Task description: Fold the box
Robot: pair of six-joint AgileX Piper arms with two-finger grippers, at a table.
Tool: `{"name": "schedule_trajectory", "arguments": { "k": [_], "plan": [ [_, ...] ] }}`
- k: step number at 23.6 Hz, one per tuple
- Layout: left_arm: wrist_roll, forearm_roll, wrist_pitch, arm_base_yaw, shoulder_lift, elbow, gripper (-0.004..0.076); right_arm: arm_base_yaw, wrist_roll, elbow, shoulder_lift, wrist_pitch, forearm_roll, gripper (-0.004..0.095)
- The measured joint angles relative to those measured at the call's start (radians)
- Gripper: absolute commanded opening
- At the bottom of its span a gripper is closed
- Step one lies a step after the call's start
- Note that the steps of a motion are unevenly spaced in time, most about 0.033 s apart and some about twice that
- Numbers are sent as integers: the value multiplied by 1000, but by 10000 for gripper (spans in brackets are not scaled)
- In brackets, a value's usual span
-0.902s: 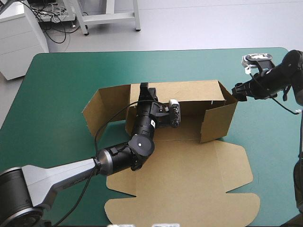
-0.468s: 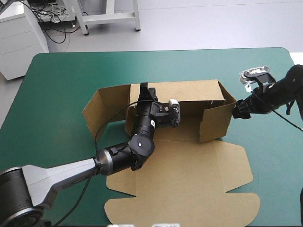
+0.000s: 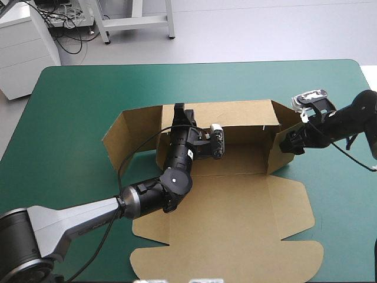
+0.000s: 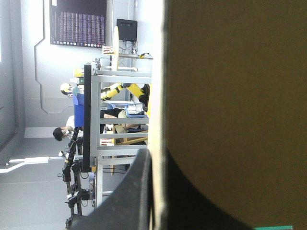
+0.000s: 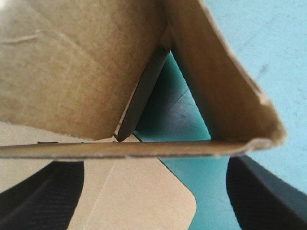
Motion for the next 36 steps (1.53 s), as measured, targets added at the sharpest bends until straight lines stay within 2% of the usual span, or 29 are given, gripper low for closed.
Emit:
{"name": "schedule_trajectory", "arguments": {
  "k": [9, 22, 31, 36],
  "plan": [
    [0, 0, -4, 1, 0, 0, -32, 0, -24, 33, 0, -18, 46, 738],
    [0, 0, -4, 2, 0, 0, -32, 0, -46, 33, 0, -67, 51, 738],
    [0, 0, -6, 2, 0, 0, -32, 0, -82, 34, -2, -6, 157, 736],
    [0, 0, -11, 2, 0, 0, -32, 37, -104, 128, -59, -61, 186, 734]
  ]
}}
